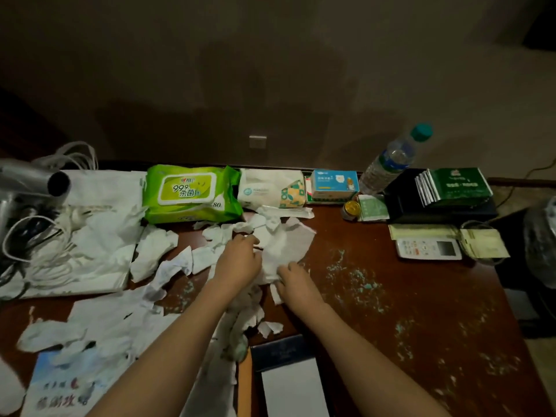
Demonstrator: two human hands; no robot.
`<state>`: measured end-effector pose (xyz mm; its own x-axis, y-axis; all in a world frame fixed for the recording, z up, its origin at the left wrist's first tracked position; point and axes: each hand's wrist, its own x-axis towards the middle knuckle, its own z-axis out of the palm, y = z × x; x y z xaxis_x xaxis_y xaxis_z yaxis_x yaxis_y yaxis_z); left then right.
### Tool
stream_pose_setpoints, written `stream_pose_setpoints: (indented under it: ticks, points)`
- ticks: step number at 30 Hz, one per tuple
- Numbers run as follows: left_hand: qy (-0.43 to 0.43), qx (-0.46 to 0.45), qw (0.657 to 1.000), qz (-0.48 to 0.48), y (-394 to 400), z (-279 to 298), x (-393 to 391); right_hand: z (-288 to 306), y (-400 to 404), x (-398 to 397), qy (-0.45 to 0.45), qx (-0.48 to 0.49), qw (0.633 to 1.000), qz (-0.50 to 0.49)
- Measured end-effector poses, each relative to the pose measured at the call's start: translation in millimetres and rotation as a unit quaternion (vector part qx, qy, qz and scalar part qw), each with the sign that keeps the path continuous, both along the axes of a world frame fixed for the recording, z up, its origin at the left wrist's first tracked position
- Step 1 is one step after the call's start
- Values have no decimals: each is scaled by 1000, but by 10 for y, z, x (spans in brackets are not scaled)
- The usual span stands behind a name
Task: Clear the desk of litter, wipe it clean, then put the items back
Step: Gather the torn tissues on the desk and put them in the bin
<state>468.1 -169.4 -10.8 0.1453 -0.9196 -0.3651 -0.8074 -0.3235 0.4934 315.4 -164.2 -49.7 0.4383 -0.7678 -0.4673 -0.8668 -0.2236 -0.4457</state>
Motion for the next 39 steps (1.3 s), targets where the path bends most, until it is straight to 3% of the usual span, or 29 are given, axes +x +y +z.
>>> stream_pose_setpoints:
  ticks: [4,8,14,19,23,39]
  points:
    - [20,-18,1000,1,-204,-95,-98,117,9,-205,-88,8,994,-64]
    - [20,-39,999,0,-326,-162,-209,294,-166,-368,-107,-47,982,-150]
    - [-22,-102,994,23,-426,-158,-204,351,-583,-184,-63,-26,975,-214]
    - [-109,6,987,-117,-566,-229,-90,188,-624,-72,39,18,981,-190]
    - [-130,52,982,-129,-590,-300,-108,87,-513,-152,95,22,979,-179]
    - [-80,22,993,-78,-471,-315,-285,133,-288,-407,-70,12,955,-288]
